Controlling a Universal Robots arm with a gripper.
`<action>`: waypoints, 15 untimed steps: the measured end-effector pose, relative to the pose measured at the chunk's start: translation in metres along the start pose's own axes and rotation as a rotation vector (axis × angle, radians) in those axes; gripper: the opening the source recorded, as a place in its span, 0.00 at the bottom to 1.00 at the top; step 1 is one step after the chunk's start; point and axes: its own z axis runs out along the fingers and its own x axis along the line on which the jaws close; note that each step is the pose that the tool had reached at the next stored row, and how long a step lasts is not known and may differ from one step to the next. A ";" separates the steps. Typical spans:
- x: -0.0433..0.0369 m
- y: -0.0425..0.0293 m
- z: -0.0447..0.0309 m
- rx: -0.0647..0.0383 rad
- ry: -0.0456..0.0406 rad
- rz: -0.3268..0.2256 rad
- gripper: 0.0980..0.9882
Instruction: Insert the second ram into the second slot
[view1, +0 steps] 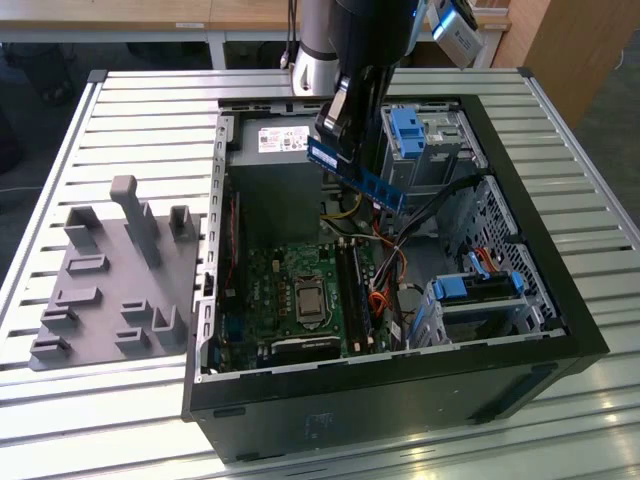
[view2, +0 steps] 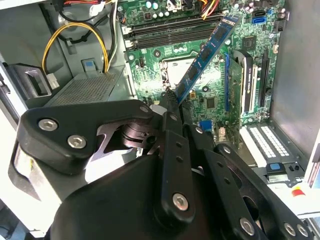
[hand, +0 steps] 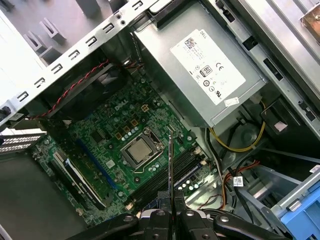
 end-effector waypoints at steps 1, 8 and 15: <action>0.0000 0.0000 0.0000 0.000 0.0001 0.003 0.04; 0.0001 -0.0001 0.0001 0.001 0.0001 0.021 0.04; 0.0001 -0.0001 0.0002 0.001 0.0002 0.040 0.04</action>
